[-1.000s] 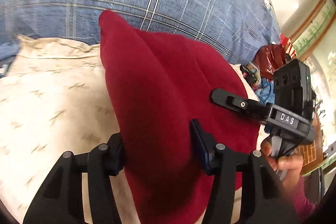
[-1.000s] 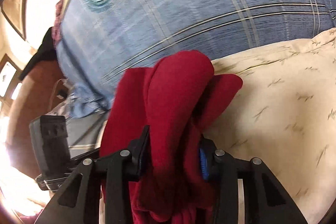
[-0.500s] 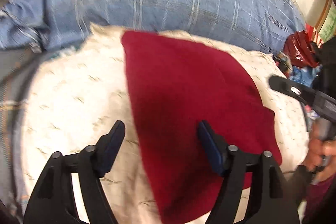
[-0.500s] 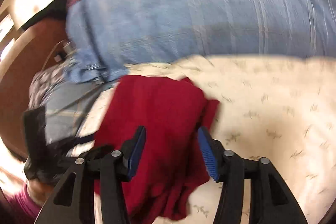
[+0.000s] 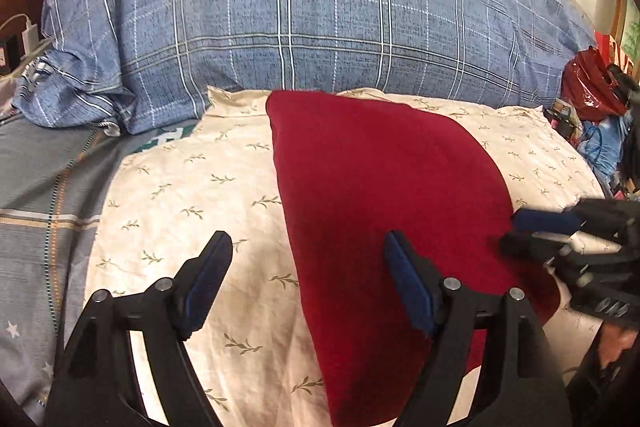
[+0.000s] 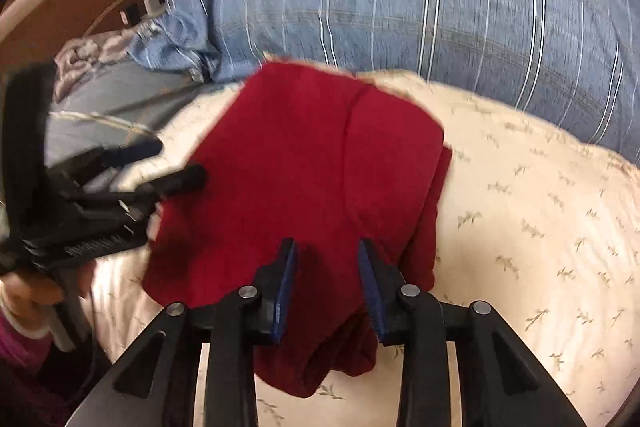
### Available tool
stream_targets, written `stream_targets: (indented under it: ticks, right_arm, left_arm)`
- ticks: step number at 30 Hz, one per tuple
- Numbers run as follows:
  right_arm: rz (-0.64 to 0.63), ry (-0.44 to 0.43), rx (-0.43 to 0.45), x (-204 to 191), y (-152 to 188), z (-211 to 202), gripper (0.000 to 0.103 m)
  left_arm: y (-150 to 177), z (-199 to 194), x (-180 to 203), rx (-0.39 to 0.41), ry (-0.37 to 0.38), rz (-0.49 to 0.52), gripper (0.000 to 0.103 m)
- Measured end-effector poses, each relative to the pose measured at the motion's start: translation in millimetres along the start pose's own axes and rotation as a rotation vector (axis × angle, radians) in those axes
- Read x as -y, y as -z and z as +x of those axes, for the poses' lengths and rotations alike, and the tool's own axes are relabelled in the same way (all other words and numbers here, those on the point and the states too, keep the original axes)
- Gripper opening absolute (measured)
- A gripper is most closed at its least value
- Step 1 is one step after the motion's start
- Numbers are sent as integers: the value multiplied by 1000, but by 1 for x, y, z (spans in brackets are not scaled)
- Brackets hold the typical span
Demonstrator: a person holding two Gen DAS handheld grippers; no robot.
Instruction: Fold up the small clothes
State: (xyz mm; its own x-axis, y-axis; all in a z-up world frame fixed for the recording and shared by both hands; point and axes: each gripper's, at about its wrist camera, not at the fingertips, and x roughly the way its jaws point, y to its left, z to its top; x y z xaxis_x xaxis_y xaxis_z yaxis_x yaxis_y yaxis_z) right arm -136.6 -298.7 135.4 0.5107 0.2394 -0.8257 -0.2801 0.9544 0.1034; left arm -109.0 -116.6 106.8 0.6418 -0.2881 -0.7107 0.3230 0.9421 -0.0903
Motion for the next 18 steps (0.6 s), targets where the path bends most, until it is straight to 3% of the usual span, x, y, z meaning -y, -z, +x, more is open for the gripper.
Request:
stream_targets:
  ticks: [3, 8, 13, 15, 18]
  right_arm:
    - [26, 9, 59, -1, -14, -13, 41]
    - [94, 36, 93, 4, -39, 4, 42]
    - [133, 141, 12, 20, -51, 57, 43]
    - [140, 133, 4, 26, -50, 70, 45]
    - [150, 113, 22, 26, -48, 57, 45]
  left_arm:
    - [0, -3, -3, 12, -6, -15, 78]
    - [-1, -6, -3, 18, -24, -11, 78]
    - [0, -7, -3, 14, -39, -11, 78]
    - [0, -8, -3, 16, -42, -16, 78]
    - [1, -7, -4, 16, -45, -30, 78]
